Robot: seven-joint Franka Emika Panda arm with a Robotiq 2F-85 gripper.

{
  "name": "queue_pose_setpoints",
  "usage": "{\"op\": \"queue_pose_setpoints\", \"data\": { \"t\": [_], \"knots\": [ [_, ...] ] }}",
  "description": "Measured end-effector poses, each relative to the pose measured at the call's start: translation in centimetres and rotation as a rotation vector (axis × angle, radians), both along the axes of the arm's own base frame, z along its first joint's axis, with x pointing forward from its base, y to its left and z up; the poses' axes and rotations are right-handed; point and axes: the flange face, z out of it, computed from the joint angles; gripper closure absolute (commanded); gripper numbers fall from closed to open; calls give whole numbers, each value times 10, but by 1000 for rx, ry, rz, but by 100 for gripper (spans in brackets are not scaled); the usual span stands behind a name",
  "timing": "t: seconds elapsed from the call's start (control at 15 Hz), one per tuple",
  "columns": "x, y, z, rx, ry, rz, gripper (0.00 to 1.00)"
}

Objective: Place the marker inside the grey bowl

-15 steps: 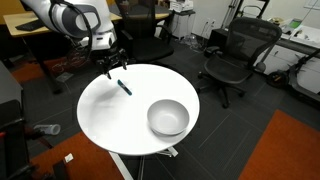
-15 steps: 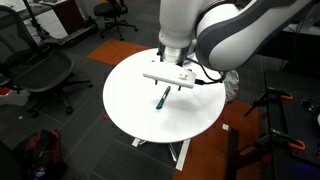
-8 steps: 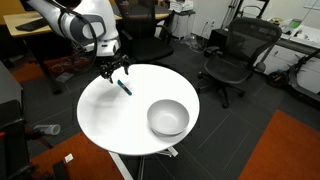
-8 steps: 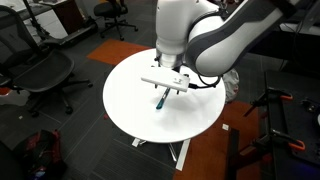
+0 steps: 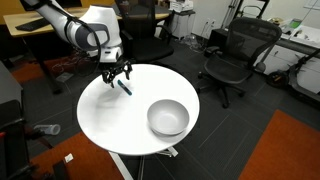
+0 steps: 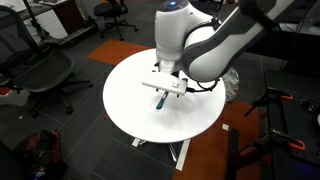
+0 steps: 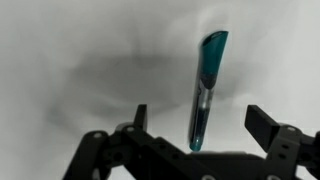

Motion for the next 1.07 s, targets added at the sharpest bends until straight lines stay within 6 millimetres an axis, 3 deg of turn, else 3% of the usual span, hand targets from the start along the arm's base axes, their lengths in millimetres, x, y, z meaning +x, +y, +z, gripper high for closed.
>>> {"op": "queue_pose_setpoints", "data": {
  "t": [0.6,0.67,0.8,1.07],
  "knots": [
    [12,-4,-22,18,13,-25,0],
    [13,-4,-24,18,14,-27,25],
    [14,-5,-29,16,16,-29,32],
    [18,-7,-33,14,16,-32,65]
  ]
}}
